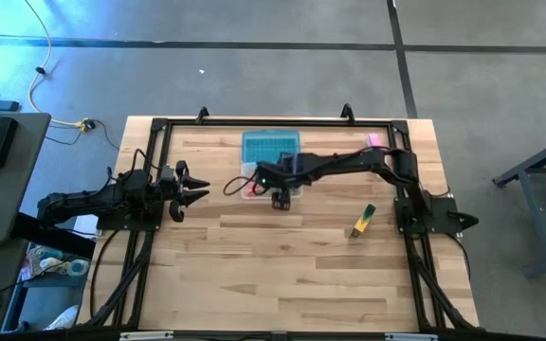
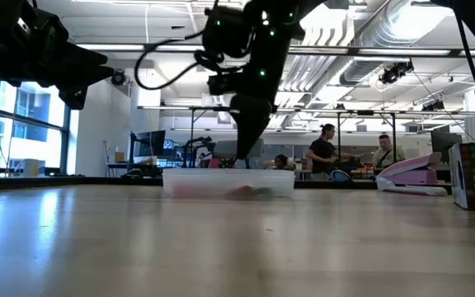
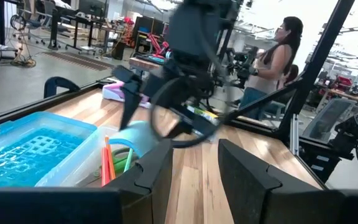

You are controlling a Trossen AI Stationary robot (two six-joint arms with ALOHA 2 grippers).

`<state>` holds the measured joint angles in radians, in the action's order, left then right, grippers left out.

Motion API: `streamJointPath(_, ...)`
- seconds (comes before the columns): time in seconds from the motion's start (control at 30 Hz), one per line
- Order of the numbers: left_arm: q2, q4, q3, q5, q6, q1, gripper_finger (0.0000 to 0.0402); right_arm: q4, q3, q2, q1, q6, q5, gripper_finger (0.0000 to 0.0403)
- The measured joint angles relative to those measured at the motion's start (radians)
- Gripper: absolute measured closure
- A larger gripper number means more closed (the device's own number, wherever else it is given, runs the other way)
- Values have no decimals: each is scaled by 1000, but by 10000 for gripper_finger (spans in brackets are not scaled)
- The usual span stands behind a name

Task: Pack school essentials
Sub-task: Put the blue sticky note pad into the blue supply box, then put the crayon box into the blue supply box

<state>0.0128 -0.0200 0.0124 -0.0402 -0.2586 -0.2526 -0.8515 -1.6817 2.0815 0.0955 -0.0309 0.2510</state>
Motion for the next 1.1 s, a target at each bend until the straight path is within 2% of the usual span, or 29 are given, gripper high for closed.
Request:
streamJointPath(0.33,0,0,0,0,0,0,284,-5,21,-1,100,-83,-124,90)
streamJointPath(0.43,0,0,0,0,0,0,284,-5,21,-1,104,-85,-155,71)
streamJointPath(0.6,0,0,0,0,0,0,284,-6,21,-1,103,-83,-148,15)
streamJointPath(0.67,0,0,0,0,0,0,284,-5,21,-1,104,-75,-148,7)
streamJointPath(0.87,0,0,0,0,0,0,284,-26,21,-37,107,14,-145,12)
streamJointPath(1.1,0,0,0,0,0,0,284,-93,21,-143,106,226,-68,13)
